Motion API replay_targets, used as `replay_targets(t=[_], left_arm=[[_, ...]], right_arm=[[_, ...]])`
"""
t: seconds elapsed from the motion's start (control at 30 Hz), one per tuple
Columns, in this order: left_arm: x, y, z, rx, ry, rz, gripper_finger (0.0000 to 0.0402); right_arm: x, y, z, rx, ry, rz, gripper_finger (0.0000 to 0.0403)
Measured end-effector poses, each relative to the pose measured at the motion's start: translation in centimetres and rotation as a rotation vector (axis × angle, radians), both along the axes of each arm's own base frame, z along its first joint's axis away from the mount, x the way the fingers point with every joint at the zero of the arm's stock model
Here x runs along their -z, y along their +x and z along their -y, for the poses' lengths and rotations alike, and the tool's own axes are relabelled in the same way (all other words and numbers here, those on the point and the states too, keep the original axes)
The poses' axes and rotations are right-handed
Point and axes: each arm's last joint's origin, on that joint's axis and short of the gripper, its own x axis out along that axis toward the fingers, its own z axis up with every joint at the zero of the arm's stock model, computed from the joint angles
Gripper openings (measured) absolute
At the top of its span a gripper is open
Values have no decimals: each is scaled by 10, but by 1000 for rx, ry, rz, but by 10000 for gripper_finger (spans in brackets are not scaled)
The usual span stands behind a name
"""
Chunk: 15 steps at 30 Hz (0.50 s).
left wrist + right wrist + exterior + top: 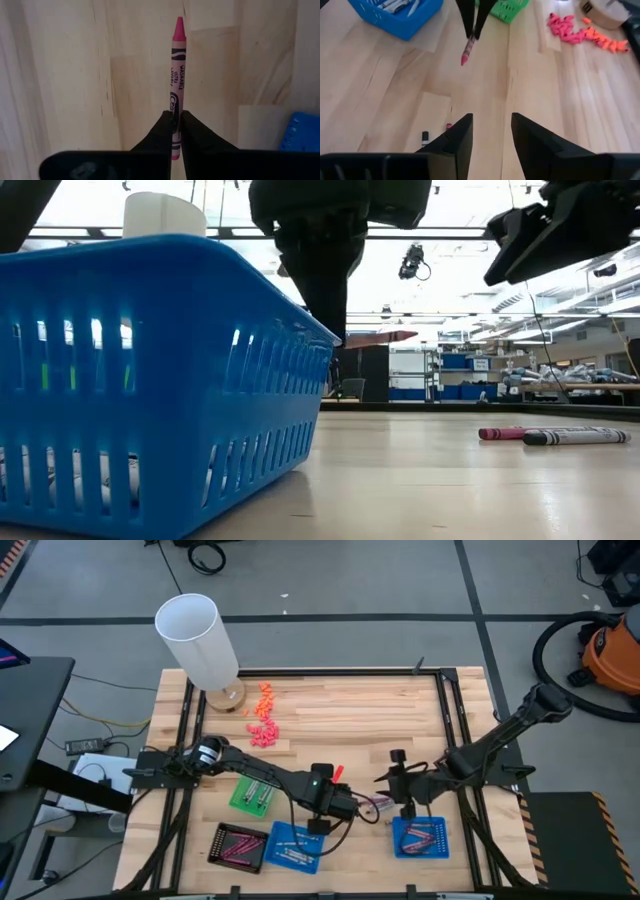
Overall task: Sort crayons
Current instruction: Put the pink crayon into the right blue bin
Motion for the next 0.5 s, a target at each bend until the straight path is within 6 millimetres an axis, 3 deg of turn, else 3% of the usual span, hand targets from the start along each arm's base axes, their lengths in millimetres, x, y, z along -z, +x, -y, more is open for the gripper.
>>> replay_targets(t=[0.5], left_arm=[[-3,10,1,-95,-10,134,16]], right_arm=[[-12,-10,-3,46,-60,97,145]])
